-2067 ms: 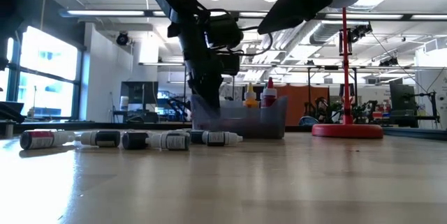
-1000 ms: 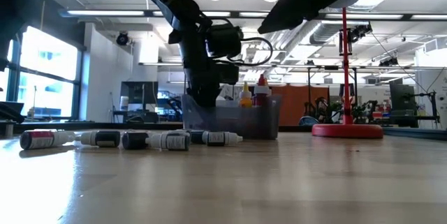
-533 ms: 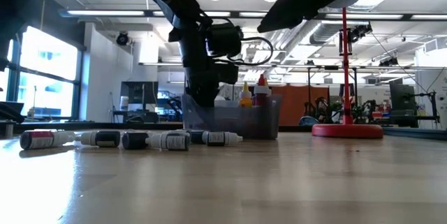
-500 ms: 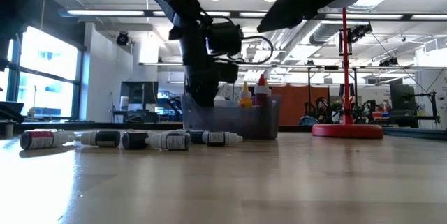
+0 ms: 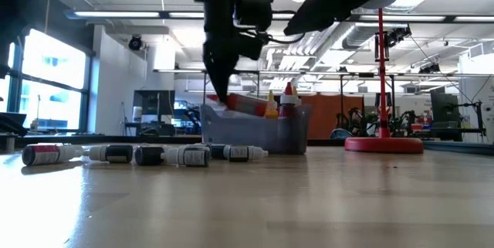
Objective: Pick & Place food coloring
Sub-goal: Put the big orange food coloring bottle into the black bin
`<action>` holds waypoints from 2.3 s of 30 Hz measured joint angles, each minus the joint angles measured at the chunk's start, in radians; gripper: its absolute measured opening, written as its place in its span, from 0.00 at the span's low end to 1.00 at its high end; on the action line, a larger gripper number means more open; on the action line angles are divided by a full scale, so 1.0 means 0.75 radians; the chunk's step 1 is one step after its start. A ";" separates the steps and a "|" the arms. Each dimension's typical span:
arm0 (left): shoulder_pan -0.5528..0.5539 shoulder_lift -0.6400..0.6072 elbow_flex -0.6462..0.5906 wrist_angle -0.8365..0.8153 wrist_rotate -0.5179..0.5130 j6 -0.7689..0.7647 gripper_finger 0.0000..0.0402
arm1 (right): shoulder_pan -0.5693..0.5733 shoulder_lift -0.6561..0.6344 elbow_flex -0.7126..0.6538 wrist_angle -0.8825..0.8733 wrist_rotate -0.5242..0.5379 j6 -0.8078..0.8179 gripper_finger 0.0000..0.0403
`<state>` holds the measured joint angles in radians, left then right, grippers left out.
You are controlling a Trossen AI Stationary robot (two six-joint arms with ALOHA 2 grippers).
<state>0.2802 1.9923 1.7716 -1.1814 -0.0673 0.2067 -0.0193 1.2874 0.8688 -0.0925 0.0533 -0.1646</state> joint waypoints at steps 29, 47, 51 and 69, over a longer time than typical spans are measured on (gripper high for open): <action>-0.291 0.008 0.081 -0.108 -0.558 0.362 0.27 | 0.004 0.287 -0.001 0.266 0.375 0.111 0.49; -0.271 0.009 0.110 -0.271 -0.643 0.201 0.27 | 0.192 0.055 0.001 -0.013 0.640 0.115 0.49; -0.271 0.009 0.109 -0.304 -0.644 0.143 0.27 | 0.236 -0.016 0.002 -0.058 0.495 0.117 0.49; -0.558 0.009 0.108 -0.349 -0.626 0.124 0.27 | 0.472 -0.227 0.001 -0.386 0.592 0.353 0.49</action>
<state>-0.1382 1.9987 1.8526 -1.4434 -0.5367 0.2999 0.3348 1.1171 0.8696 -0.3821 0.4969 0.0999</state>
